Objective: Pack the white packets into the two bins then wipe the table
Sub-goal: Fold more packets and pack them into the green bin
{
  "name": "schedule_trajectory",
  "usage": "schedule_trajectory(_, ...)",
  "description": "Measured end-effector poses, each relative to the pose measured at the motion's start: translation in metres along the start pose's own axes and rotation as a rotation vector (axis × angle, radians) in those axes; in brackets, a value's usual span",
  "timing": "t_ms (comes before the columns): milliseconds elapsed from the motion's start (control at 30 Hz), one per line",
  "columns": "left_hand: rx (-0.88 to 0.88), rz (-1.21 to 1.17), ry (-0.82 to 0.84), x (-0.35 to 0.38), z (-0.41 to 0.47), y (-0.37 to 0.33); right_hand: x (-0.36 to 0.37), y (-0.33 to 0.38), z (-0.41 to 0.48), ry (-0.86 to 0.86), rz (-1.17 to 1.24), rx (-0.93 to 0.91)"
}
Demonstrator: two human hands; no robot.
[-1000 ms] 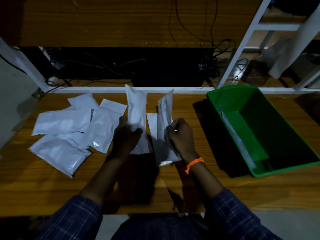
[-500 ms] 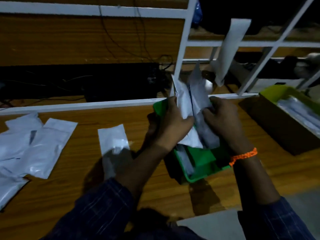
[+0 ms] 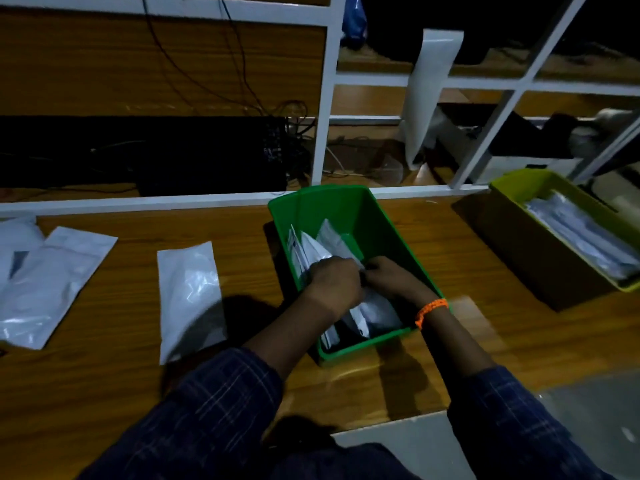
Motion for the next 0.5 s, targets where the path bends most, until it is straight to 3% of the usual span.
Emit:
schedule_trajectory(133, -0.001, 0.158, 0.019, -0.009, -0.004, 0.017, 0.01, 0.007, 0.003, 0.195, -0.028, 0.051)
schedule_trajectory(267, -0.079, 0.24, -0.138, -0.006, -0.015, 0.023, 0.018, 0.007, 0.002, 0.371, 0.05, 0.151)
schedule_trajectory(400, -0.176, 0.125, -0.307, 0.017, -0.028, 0.033, 0.022, 0.007, -0.004, 0.369, -0.029, 0.068)
schedule_trajectory(500, -0.095, -0.033, -0.484, 0.037, -0.029, 0.049, 0.02, 0.014, -0.009, 0.282, -0.191, -0.031)
Point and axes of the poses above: each hand's wrist, its own z-axis towards the middle knuckle, its own x-axis out of the palm, y = z × x, the point moved 1 cm from there along z, towards the middle knuckle, and after that the axes turned 14 degrees about x, right-handed, at the moved point
